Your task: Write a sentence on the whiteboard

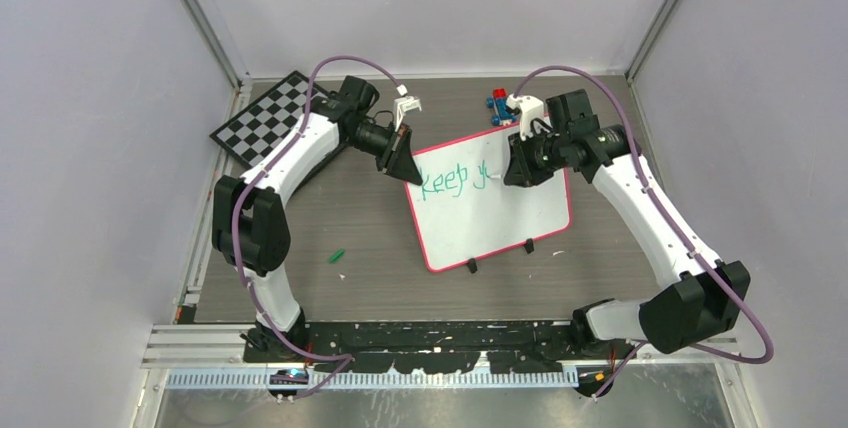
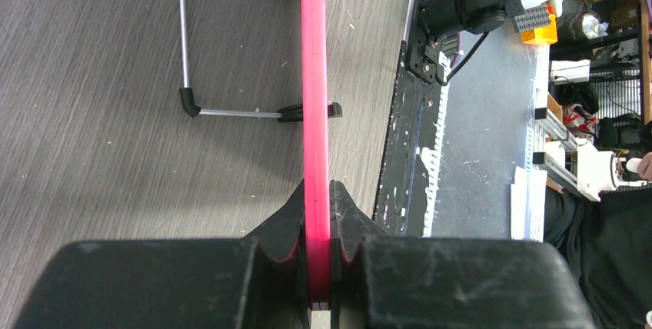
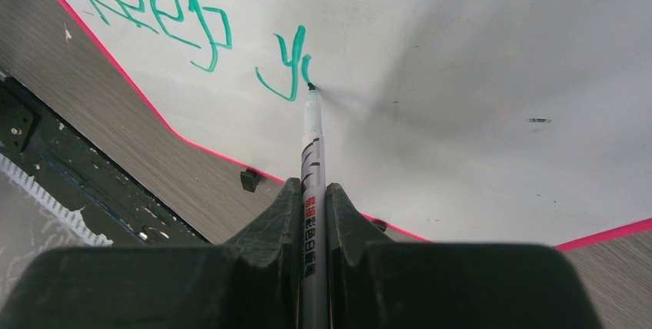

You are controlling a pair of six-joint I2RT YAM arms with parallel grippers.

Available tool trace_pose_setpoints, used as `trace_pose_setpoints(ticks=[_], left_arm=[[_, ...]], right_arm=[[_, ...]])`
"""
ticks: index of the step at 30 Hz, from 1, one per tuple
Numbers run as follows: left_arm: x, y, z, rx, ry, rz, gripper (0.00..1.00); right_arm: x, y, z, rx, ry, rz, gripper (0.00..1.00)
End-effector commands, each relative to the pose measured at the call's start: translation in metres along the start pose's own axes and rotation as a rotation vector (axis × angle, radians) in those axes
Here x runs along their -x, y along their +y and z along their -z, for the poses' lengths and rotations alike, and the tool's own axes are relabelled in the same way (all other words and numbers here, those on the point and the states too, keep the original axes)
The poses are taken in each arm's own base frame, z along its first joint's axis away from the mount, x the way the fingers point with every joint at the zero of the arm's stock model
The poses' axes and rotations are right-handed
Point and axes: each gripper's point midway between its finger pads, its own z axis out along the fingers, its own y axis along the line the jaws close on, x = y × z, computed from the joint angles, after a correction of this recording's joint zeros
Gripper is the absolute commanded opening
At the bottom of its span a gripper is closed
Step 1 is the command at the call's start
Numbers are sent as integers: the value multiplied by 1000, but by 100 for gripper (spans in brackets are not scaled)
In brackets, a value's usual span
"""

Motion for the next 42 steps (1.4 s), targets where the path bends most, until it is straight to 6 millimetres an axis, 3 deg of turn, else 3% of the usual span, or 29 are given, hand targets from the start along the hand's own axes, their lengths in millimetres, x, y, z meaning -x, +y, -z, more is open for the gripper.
trace_pose_setpoints(ticks=[1, 6, 15, 24, 29, 42], left_arm=[[-3, -16, -1, -30, 6, -49, 0], [-3, -15, -1, -32, 5, -48, 0], [-3, -16, -1, -31, 3, -51, 0], [-3, -16, -1, -30, 3, -50, 0], [-4, -16, -1, -24, 4, -53, 0], [-2, -15, -1, -33, 2, -50, 0]], right_arm=[[8, -14, 12, -80, -46, 52, 0], [21, -21, 18, -102, -74, 56, 0], [41, -13, 19, -67, -117, 39, 0], [39, 6, 9, -19, -99, 59, 0], [35, 5, 10, -28, -89, 68, 0], [26, 5, 40, 7, -91, 53, 0]])
